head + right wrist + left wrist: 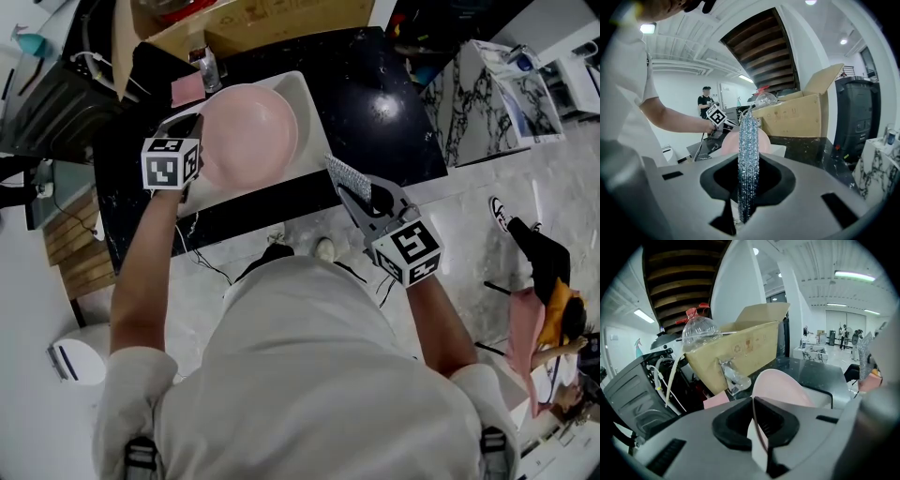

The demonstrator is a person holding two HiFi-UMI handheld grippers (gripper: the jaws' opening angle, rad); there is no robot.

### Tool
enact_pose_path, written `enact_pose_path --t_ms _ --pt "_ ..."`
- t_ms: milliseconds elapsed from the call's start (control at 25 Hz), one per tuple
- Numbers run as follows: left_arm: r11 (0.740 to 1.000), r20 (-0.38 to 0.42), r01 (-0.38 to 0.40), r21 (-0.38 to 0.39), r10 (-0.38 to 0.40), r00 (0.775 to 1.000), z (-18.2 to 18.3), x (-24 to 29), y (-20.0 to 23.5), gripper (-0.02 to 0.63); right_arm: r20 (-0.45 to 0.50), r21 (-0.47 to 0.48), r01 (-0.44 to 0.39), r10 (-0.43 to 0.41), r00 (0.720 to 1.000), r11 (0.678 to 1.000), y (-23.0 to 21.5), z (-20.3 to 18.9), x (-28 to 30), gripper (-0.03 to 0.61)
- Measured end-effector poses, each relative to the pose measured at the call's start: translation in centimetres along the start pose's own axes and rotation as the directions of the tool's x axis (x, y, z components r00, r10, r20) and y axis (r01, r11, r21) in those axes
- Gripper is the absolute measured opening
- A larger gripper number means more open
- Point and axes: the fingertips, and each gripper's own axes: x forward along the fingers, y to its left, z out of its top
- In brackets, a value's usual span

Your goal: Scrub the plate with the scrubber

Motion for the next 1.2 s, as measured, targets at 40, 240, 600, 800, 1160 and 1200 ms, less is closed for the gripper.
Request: enact_pose_path --t_ms 40,240,600,800,1160,1200 --pt "1.000 0.017 0.006 -0.001 -0.006 1.000 0.8 -0.1 -0.2 0.011 0.005 -0.004 0.006 -0.006 1.000 1.000 -0.2 0.2 0.0 0.077" --pt "0.998 0.108 0.057 -0.031 -0.053 0.993 5.0 -0.9 -1.6 0.011 0.035 -0.039 0.049 -0.048 0.998 0.998 -1.8 2.3 0.5 0.076" --pt "0.979 0.217 0.169 -0.118 -0.141 0.966 8.7 -1.6 -5.5 0.014 0.064 -0.168 0.144 -0.135 0.989 0.975 -5.0 7.3 4.3 0.076" --pt "0.965 0.254 0.207 -0.161 -0.162 0.953 9.5 -1.6 -7.1 0.012 0.030 -0.238 0.210 -0.209 0.977 0.948 -7.1 8.4 7.0 0.075" --pt "0.951 0.272 0.243 -0.191 -0.186 0.944 10.2 -1.5 -8.9 0.017 -0.063 -0.454 0.310 -0.377 0.924 0.835 -9.8 8.8 9.9 0.075" --pt "0.949 0.273 0.248 -0.195 -0.190 0.943 10.3 -1.5 -9.0 0.018 -0.071 -0.472 0.315 -0.392 0.917 0.824 -9.9 8.7 10.2 0.075"
